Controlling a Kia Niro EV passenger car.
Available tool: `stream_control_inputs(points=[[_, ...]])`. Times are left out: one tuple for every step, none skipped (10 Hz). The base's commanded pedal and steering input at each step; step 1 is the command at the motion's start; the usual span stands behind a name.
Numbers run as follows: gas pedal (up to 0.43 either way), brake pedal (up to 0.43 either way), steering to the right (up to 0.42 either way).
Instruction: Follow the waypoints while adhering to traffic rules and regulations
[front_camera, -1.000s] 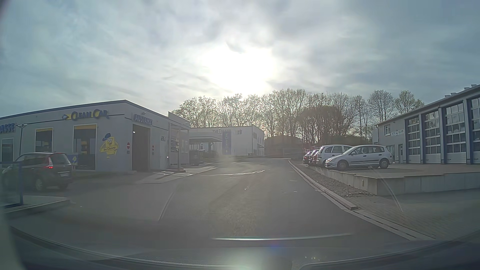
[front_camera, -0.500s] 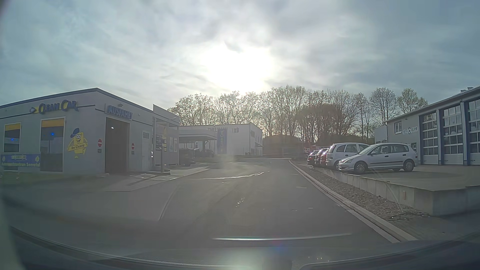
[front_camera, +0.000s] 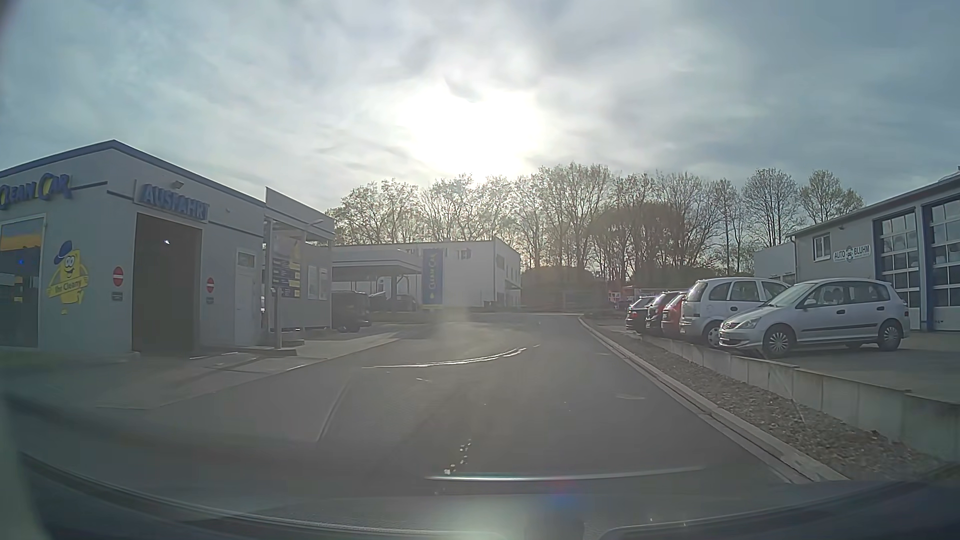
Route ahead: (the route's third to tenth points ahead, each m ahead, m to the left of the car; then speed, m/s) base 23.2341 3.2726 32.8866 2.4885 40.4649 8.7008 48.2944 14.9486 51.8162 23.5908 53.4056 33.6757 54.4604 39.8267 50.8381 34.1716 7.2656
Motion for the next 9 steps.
stream_control_inputs(points=[[0.15, 0.0, 0.022], [0.138, 0.0, 0.021], [0.13, 0.0, 0.022], [0.118, 0.0, 0.022], [0.118, 0.0, 0.021], [0.118, 0.0, 0.022], [0.118, 0.0, 0.022], [0.118, 0.0, 0.022], [0.118, 0.0, 0.022]])
